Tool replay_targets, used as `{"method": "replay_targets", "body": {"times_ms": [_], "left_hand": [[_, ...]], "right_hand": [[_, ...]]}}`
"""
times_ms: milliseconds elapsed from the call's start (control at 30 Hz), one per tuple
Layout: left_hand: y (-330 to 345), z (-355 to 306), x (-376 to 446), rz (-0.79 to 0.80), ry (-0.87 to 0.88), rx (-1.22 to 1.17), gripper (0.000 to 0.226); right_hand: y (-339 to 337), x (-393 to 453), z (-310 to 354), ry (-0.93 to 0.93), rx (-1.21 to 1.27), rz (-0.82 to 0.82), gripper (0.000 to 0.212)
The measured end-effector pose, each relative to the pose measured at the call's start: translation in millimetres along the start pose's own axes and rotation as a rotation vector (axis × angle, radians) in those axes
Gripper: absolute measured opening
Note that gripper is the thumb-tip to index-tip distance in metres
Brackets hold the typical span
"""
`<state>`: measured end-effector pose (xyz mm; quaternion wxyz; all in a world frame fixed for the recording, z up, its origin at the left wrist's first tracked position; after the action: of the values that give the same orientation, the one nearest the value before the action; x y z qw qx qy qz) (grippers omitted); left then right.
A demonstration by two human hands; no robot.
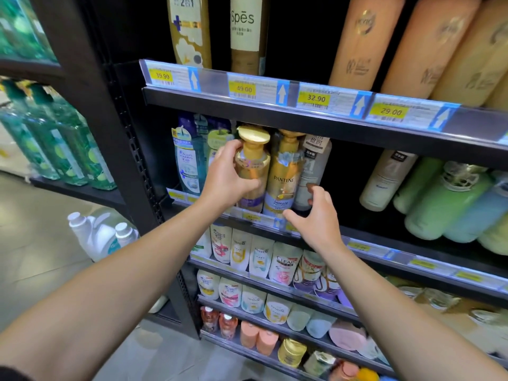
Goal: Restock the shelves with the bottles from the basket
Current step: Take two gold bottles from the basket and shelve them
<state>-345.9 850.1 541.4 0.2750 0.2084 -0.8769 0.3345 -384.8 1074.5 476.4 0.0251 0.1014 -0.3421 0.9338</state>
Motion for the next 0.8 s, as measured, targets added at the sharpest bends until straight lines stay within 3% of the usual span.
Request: {"method": "replay_targets", "body": {"times_ms": [133,367,800], "left_hand": [[-1.4,-4.2,4.1,-0.039,-0.029,0.113,0.064],[7.5,-14.7,3.2,-0.056,-0.083,0.28,0.059],[8.5,-21.9,-3.0,-0.137,-0.158,0.435,0.07]], "right_hand": [[0.0,2.2,-1.2,-0.012,0.014,-0.016,0.08],[1.7,1.8,1.6,-0.031,0.037,-0.028,0.079],[3.9,1.2,11.8,-0.043,0.047,-0.017,0.074]]}}
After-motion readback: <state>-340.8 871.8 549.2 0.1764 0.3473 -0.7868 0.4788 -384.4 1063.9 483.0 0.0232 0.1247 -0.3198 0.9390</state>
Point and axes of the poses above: each hand's wrist, its own x-axis towards the middle knuckle, its own y-axis out of the palm, z = x × y, the point moved 8 cm from there along x, towards the middle knuckle, and after that the axes turned 11 degrees about y, right-handed, at the moved point
